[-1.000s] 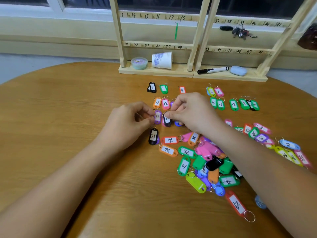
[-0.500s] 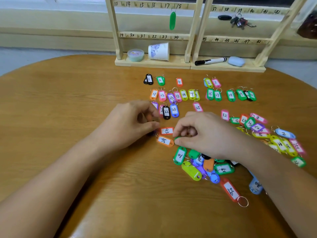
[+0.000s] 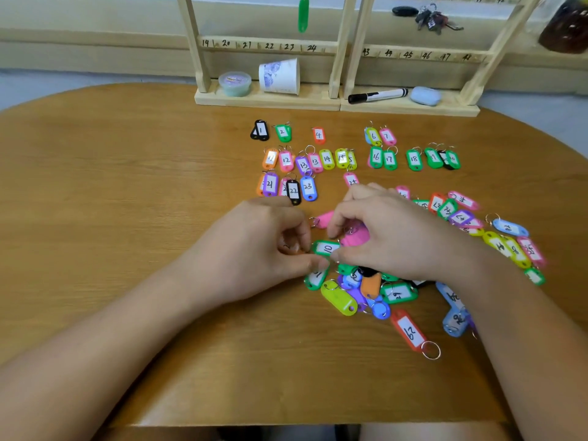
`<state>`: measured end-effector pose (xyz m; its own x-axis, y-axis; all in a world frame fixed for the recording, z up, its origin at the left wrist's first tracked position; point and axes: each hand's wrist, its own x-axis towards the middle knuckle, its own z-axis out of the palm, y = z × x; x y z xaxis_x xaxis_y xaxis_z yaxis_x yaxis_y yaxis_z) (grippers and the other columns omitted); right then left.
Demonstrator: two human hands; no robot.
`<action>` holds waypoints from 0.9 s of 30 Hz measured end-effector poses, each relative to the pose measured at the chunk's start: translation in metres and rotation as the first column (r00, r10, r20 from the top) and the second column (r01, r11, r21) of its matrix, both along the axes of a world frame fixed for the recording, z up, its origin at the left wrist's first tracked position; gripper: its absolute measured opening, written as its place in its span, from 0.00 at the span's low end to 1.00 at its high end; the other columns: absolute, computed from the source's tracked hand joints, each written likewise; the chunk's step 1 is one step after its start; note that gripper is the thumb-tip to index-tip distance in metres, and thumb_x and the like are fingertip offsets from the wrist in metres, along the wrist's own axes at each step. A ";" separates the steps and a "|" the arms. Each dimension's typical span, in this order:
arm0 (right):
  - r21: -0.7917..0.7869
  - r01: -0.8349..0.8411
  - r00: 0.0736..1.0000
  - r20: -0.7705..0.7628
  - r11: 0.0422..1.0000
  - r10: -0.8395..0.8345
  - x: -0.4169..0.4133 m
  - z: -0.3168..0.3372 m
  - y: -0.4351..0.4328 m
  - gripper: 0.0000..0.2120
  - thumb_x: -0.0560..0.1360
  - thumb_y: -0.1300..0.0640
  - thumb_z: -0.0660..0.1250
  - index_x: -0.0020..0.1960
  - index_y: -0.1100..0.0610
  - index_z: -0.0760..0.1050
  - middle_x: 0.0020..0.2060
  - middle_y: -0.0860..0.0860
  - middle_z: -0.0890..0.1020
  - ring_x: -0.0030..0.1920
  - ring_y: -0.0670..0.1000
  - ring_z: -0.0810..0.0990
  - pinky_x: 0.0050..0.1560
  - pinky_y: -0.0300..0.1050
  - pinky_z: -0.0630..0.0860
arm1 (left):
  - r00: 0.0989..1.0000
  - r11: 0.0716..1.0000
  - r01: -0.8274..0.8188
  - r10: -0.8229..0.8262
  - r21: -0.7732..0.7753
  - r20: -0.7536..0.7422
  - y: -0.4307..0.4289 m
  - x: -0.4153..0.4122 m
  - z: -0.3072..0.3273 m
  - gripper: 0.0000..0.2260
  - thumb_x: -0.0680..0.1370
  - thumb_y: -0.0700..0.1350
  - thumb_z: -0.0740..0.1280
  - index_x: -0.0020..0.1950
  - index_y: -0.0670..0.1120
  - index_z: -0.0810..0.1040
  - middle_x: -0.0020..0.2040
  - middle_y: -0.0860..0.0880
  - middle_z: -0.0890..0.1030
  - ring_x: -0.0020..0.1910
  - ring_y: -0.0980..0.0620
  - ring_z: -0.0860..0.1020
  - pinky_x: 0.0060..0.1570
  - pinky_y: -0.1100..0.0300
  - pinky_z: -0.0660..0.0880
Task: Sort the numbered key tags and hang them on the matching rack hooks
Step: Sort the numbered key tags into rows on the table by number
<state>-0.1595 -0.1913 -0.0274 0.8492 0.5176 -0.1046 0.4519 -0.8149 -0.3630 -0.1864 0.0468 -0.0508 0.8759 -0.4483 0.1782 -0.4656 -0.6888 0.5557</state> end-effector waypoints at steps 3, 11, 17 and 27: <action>-0.015 0.006 1.000 0.010 1.000 -0.005 0.000 0.000 0.002 0.09 0.75 0.44 0.76 0.53 0.42 0.80 0.52 0.39 0.72 0.52 0.40 0.64 0.55 0.45 0.61 | 0.999 0.998 -0.028 0.029 0.062 -0.018 -0.008 -0.009 0.000 0.18 0.68 0.69 0.74 0.45 0.57 0.80 0.44 0.57 0.77 0.44 0.59 0.79 0.44 0.51 0.79; 0.051 0.015 1.000 0.007 0.999 -0.016 0.000 -0.002 0.005 0.08 0.75 0.45 0.77 0.47 0.43 0.79 0.51 0.39 0.74 0.54 0.35 0.68 0.59 0.46 0.61 | 0.998 0.991 -0.012 0.020 0.133 -0.054 -0.009 -0.012 0.006 0.10 0.73 0.57 0.78 0.50 0.57 0.83 0.46 0.58 0.77 0.45 0.59 0.78 0.48 0.51 0.79; 0.255 0.080 0.997 -0.040 0.964 -0.072 -0.002 -0.005 0.005 0.07 0.75 0.50 0.77 0.43 0.45 0.79 0.43 0.41 0.81 0.49 0.41 0.78 0.53 0.46 0.73 | 0.998 0.999 -0.014 0.017 0.052 -0.068 -0.005 -0.007 0.011 0.07 0.74 0.52 0.80 0.45 0.57 0.83 0.44 0.59 0.80 0.45 0.59 0.79 0.45 0.64 0.74; 0.703 0.310 0.948 -0.281 0.640 -0.151 0.000 -0.015 0.013 0.06 0.75 0.61 0.80 0.49 0.58 0.83 0.38 0.54 0.86 0.37 0.51 0.84 0.43 0.58 0.84 | 0.965 0.944 -0.202 0.146 -0.261 -0.218 -0.003 -0.003 0.014 0.02 0.78 0.47 0.77 0.49 0.53 0.85 0.40 0.55 0.87 0.39 0.56 0.85 0.44 0.59 0.78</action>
